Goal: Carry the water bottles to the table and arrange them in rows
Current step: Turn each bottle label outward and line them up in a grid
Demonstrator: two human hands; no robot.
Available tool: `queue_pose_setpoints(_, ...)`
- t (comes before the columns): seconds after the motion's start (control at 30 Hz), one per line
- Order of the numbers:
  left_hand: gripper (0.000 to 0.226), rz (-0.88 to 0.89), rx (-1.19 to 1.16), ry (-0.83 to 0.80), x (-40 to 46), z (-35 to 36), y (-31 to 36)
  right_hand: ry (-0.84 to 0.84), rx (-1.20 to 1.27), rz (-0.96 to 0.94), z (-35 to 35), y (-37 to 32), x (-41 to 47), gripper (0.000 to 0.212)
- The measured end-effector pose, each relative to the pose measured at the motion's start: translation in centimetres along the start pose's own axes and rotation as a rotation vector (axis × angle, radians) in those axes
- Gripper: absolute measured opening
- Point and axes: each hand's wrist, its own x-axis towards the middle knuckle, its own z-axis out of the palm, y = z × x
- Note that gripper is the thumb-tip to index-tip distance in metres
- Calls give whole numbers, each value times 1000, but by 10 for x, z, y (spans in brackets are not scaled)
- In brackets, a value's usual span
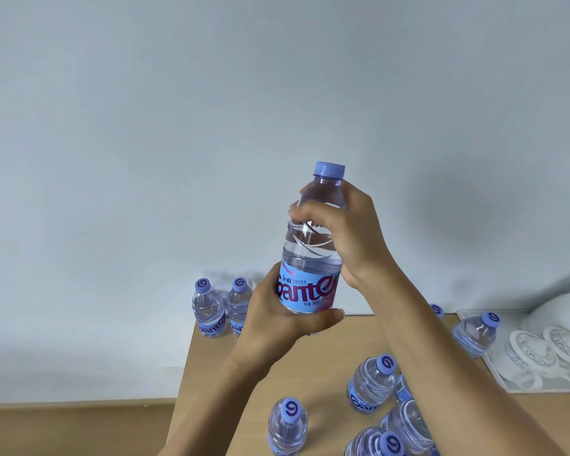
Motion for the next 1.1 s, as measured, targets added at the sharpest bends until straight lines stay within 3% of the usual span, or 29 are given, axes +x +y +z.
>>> queue_pose_setpoints(0.13, 64, -43, -73, -51, -1, -8, -2, -83, 50, 48, -3, 3, 3, 22)
queue_pose_setpoints(0.27, 54, -30, -124, -95, -3, -18, -4, -128, 105, 54, 0, 8, 5, 23)
queue_pose_setpoints(0.5, 53, -21, -128, -47, -4, -37, -14, -155, 114, 46, 14, 22, 6, 24)
queue_pose_setpoints(0.77, 56, -66, -152, 66, -10, -71, -37, -186, -149, 131, 49, 40, 6, 38)
queue_pose_setpoints(0.97, 55, -127, -85, 124, -18, -102, -55, -255, -158, 155, 71, 59, 6, 17)
queue_pose_setpoints(1.1, 39, -132, -41, 101, -23, -120, -68, -277, -167, 183, 84, 84, 6, 16)
